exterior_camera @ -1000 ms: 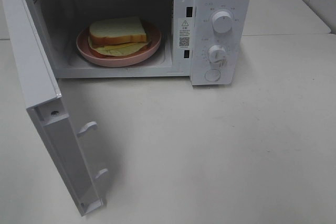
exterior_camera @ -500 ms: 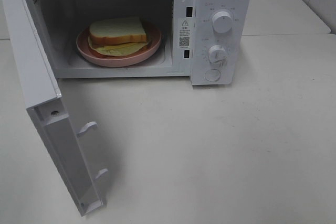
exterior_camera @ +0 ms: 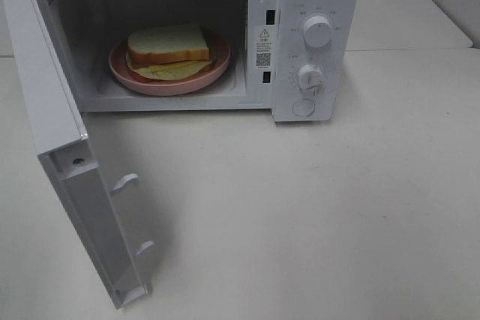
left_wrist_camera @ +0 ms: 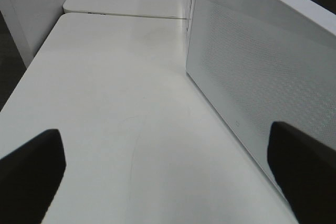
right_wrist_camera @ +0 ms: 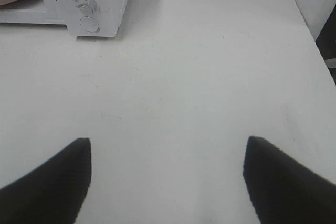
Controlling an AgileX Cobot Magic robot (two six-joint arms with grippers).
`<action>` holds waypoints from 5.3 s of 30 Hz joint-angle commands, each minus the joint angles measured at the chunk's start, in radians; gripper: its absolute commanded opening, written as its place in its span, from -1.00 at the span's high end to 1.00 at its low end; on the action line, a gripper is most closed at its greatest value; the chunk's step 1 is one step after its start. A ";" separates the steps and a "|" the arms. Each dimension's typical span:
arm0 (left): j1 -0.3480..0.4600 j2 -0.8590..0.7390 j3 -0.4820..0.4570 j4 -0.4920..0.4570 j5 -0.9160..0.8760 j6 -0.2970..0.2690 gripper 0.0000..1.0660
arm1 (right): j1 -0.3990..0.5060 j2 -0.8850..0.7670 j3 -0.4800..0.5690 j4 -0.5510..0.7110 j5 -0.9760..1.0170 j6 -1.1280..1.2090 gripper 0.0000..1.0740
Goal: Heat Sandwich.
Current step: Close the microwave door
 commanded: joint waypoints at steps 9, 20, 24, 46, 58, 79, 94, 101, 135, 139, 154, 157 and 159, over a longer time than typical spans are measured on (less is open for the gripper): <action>-0.005 0.192 -0.006 0.010 -0.251 0.000 -0.27 | -0.005 -0.027 0.001 -0.002 -0.001 -0.003 -0.42; -0.005 0.407 0.069 0.047 -0.472 0.000 1.00 | -0.005 -0.027 0.001 -0.002 -0.001 -0.003 -0.42; -0.005 0.482 0.119 0.047 -0.636 0.000 1.00 | -0.005 -0.027 0.001 -0.002 -0.001 -0.003 -0.42; -0.005 0.950 0.308 0.063 -1.551 0.000 1.00 | -0.005 -0.027 0.001 -0.002 -0.001 -0.003 -0.42; -0.005 1.287 0.306 0.169 -1.893 -0.089 1.00 | -0.005 -0.027 0.001 -0.002 -0.001 -0.003 -0.42; -0.226 1.505 0.259 0.298 -2.034 -0.078 1.00 | -0.005 -0.027 0.001 -0.002 -0.001 -0.003 -0.42; -0.423 1.581 0.229 0.063 -2.040 -0.039 1.00 | -0.005 -0.027 0.001 -0.002 -0.001 -0.003 -0.42; -0.539 1.624 0.152 -0.100 -2.027 0.026 1.00 | -0.005 -0.027 0.001 -0.002 -0.001 -0.003 -0.42; -0.723 1.812 -0.272 -0.393 -1.837 0.163 1.00 | -0.005 -0.027 0.001 -0.001 -0.001 -0.003 -0.42; -0.754 1.847 -0.334 -0.449 -1.828 0.218 1.00 | -0.005 -0.027 0.001 -0.001 -0.001 -0.003 -0.42; -0.784 1.942 -0.516 -0.534 -1.791 0.309 1.00 | -0.005 -0.027 0.001 -0.001 -0.001 -0.003 -0.42; -0.784 1.952 -0.546 -0.554 -1.768 0.321 1.00 | -0.005 -0.027 0.001 -0.001 -0.001 -0.003 -0.42; -0.784 1.963 -0.571 -0.573 -1.762 0.338 1.00 | -0.005 -0.027 0.001 -0.001 -0.001 -0.003 -0.42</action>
